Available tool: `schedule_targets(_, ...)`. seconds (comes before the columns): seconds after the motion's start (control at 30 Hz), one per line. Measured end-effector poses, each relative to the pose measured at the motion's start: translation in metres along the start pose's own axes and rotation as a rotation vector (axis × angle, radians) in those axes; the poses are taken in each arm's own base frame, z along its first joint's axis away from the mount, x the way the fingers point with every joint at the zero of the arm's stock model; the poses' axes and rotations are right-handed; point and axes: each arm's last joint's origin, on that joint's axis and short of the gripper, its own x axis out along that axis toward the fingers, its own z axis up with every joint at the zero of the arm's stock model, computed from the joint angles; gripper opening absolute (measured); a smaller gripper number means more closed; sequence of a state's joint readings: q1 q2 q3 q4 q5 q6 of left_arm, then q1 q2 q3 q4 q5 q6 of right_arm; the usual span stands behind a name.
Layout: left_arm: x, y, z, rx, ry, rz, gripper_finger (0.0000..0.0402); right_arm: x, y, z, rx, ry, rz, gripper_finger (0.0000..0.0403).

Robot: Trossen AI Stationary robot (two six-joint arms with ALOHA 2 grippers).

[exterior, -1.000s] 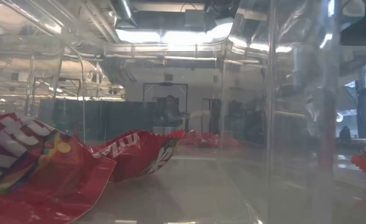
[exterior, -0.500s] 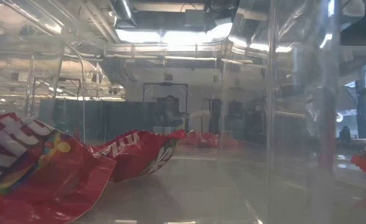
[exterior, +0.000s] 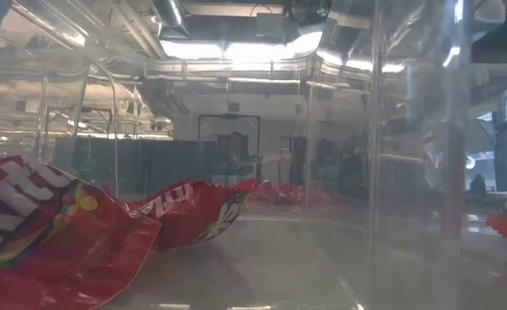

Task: Sort candy
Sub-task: Put the orange candy into the right transparent bin, then put the red candy into the middle transparent bin

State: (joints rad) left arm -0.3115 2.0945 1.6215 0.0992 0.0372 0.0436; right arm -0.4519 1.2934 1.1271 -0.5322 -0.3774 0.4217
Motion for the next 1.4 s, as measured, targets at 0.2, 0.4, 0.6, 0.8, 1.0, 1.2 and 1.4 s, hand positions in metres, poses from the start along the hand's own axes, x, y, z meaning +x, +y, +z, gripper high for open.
schedule_targets(0.2,0.001,0.000,0.001,-0.037,0.014,0.003,0.0052,0.000,0.000,0.000,-0.008,0.004,-0.002,0.0003)
schedule_targets(0.4,0.002,0.004,-0.005,-0.071,0.058,0.022,0.0121,0.000,-0.001,-0.002,-0.012,0.015,-0.007,0.0003)
schedule_targets(0.6,-0.011,0.010,0.008,-0.045,0.038,0.033,0.0157,0.000,-0.001,-0.002,-0.027,0.019,-0.007,0.0003)
schedule_targets(0.8,-0.061,0.022,0.042,-0.061,0.075,0.086,0.0152,0.000,-0.001,-0.003,-0.027,0.024,-0.010,0.0003)
schedule_targets(1.0,-0.136,0.026,0.069,-0.075,0.199,0.179,0.0144,0.000,-0.001,-0.004,-0.022,0.040,0.003,0.0003)
schedule_targets(1.2,-0.196,0.030,0.069,-0.140,0.384,0.364,0.0144,0.005,0.015,-0.015,-0.139,0.127,0.118,0.0003)
schedule_targets(1.4,-0.240,0.050,0.047,-0.400,0.643,0.511,0.0144,0.012,0.038,-0.032,-0.341,0.201,0.189,0.0003)
